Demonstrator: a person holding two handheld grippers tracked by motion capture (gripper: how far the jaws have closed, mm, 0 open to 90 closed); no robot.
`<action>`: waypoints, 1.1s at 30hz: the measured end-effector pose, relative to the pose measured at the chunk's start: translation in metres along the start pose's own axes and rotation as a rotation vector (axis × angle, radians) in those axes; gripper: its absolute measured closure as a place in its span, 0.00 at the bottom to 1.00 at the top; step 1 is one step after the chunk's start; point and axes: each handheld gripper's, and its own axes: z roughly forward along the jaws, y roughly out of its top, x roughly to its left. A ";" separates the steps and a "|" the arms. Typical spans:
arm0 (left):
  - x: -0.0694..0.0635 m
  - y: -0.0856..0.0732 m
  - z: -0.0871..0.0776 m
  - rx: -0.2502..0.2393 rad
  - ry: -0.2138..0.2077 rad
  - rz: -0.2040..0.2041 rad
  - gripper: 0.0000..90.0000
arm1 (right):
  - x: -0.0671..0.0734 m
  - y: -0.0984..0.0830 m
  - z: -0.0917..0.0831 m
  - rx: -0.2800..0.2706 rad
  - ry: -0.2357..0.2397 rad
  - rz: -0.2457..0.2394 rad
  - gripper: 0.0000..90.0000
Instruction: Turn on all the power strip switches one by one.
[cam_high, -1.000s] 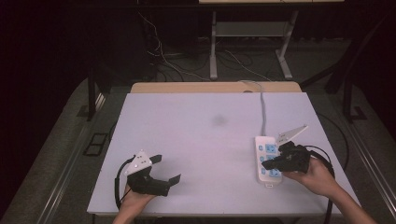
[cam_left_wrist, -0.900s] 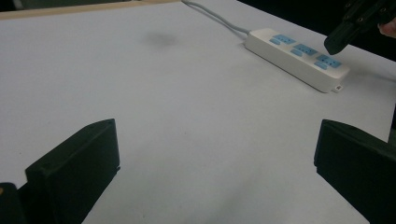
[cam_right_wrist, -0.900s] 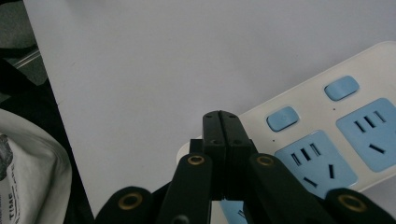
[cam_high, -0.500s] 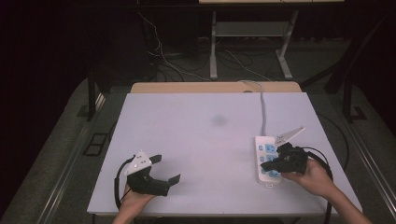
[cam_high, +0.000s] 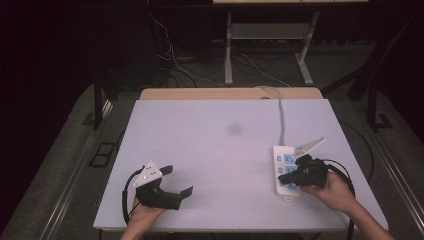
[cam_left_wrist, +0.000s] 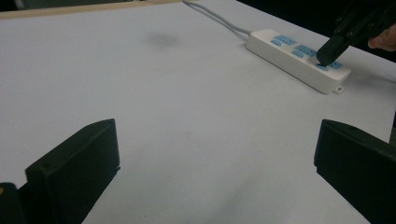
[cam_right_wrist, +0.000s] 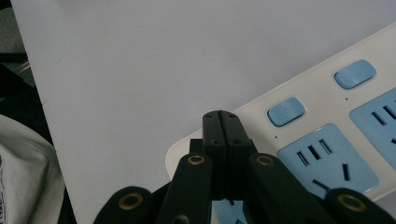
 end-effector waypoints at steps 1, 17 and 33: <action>0.000 0.000 0.000 0.001 -0.001 0.002 0.00 | 0.000 0.000 0.000 0.001 0.000 0.000 1.00; -0.001 0.000 0.001 0.005 -0.002 0.006 0.00 | -0.001 -0.002 0.002 0.000 0.004 -0.007 1.00; 0.001 0.000 0.000 0.008 0.000 0.005 0.00 | -0.003 -0.002 0.001 -0.004 0.017 0.006 1.00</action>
